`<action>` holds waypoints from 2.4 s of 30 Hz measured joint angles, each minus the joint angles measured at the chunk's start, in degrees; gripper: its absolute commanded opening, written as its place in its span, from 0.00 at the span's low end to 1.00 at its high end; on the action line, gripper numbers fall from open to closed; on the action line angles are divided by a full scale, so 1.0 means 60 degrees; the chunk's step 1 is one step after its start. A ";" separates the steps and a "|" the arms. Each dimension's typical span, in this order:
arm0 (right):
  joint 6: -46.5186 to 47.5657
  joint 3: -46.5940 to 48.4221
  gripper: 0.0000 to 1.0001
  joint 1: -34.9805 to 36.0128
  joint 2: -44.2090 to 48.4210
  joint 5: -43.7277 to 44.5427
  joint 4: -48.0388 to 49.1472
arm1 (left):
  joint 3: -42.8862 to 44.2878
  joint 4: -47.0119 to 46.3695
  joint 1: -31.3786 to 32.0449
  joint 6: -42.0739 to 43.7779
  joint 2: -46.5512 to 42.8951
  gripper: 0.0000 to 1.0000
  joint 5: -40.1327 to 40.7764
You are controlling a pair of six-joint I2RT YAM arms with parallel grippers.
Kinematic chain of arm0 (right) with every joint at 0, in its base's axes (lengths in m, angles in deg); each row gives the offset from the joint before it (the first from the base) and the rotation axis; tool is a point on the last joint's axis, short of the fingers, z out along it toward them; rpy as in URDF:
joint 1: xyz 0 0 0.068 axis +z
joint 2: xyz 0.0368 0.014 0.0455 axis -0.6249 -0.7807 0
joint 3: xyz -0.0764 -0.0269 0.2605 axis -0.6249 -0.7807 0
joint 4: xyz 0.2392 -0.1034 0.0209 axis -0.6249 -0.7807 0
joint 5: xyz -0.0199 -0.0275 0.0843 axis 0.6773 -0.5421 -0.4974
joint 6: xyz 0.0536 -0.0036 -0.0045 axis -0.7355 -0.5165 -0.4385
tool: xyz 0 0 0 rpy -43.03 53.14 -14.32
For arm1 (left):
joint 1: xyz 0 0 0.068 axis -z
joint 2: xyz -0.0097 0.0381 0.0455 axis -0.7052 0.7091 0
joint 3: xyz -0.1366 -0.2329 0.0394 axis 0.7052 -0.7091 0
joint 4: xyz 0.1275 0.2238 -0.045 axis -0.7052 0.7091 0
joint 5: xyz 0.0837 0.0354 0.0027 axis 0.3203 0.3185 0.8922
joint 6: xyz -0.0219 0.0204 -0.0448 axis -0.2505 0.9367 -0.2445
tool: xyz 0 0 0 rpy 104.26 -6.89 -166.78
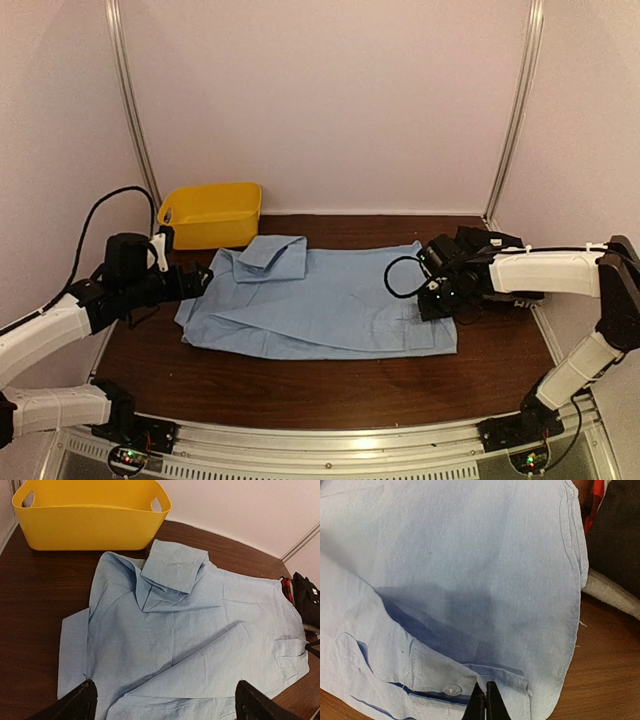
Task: Fold and stack the long sleeve shirts
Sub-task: Fold the sleeve of the 1/3-folded shirt, then move the 1/3-folded shirt to the center of the board.
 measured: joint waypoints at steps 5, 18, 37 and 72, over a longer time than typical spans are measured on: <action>0.0197 0.0149 0.00 -0.0160 -0.0095 0.0011 -0.0044 | -0.0262 -0.0033 0.0000 -0.0015 0.0022 0.98 -0.0076; 0.0350 0.0149 0.02 -0.0248 -0.0342 0.0011 -0.0098 | -0.0641 -0.0401 0.0000 -0.0149 0.0350 0.98 -0.0441; 0.0346 0.0044 0.43 0.0015 0.1180 0.0248 -0.0168 | -0.1093 -0.1625 0.0441 -0.0313 0.1439 0.98 -0.1137; -0.0933 -0.3687 0.36 0.0984 0.0495 -0.1191 0.5563 | -0.2288 -0.4419 0.2765 -0.0579 0.4124 0.89 -0.0259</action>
